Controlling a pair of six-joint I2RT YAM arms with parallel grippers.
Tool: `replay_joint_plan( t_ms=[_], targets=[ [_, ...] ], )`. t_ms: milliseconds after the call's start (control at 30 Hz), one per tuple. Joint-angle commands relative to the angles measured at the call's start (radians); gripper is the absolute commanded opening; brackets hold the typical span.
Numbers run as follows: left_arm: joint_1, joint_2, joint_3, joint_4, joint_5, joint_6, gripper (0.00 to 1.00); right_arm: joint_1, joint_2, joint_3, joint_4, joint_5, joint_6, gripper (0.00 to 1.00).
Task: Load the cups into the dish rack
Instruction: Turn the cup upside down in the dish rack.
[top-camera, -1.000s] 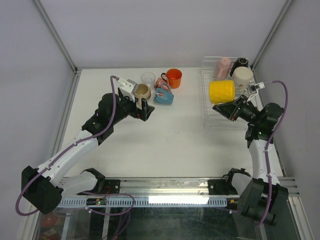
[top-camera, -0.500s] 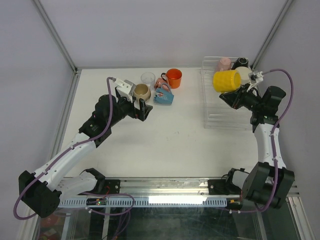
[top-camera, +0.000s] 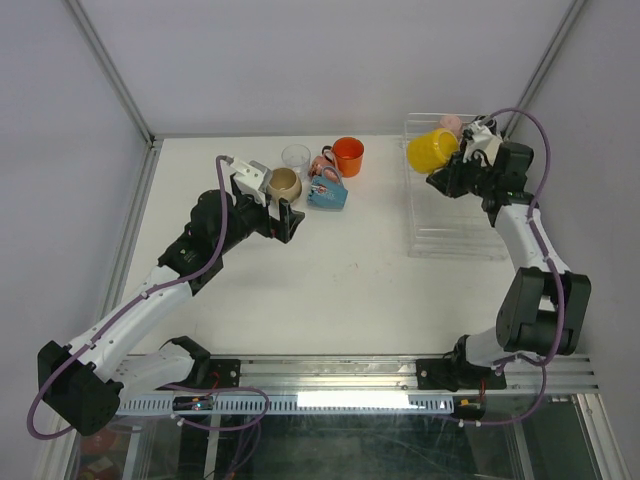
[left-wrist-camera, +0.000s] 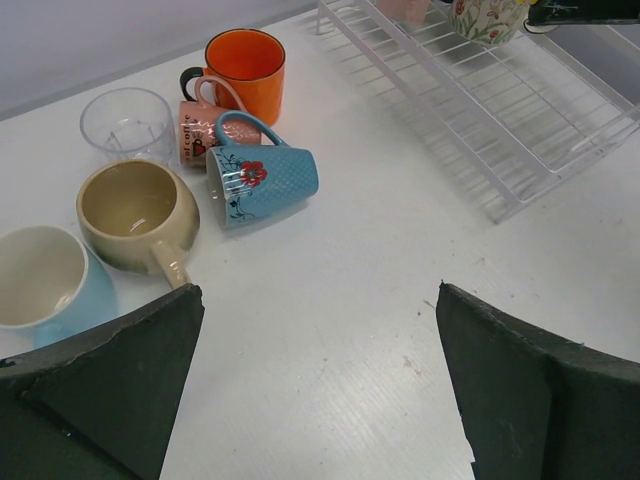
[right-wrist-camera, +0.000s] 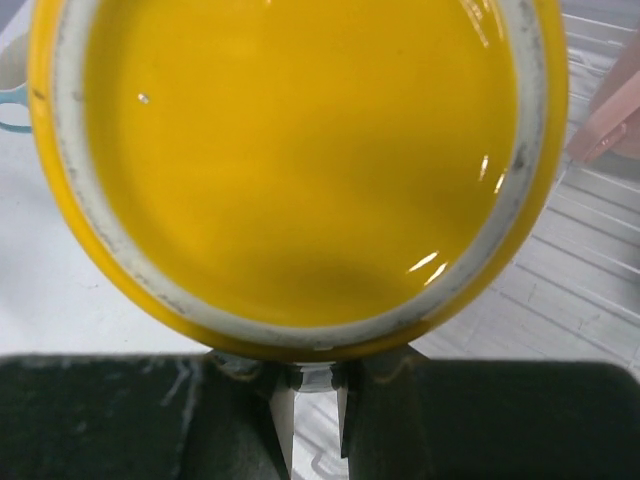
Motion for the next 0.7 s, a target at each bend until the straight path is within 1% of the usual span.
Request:
replay_joint_plan(
  t_ms=[0, 200, 467, 667],
  targets=[
    [0.012, -0.019, 0.001, 0.032, -0.033, 0.025, 0.99, 0.048, 0.072, 0.16, 0.007, 0.112, -0.07, 0.0],
    [0.013, -0.014, -0.001, 0.031, -0.038, 0.034, 0.99, 0.088, 0.201, 0.284, -0.037, 0.206, -0.046, 0.0],
    [0.012, -0.005, -0.001, 0.031, -0.041, 0.039, 0.99, 0.103, 0.358, 0.441, -0.074, 0.297, 0.023, 0.0],
    [0.012, 0.001, -0.002, 0.032, -0.042, 0.045, 0.99, 0.121, 0.44, 0.514, -0.087, 0.358, 0.047, 0.0]
  ],
)
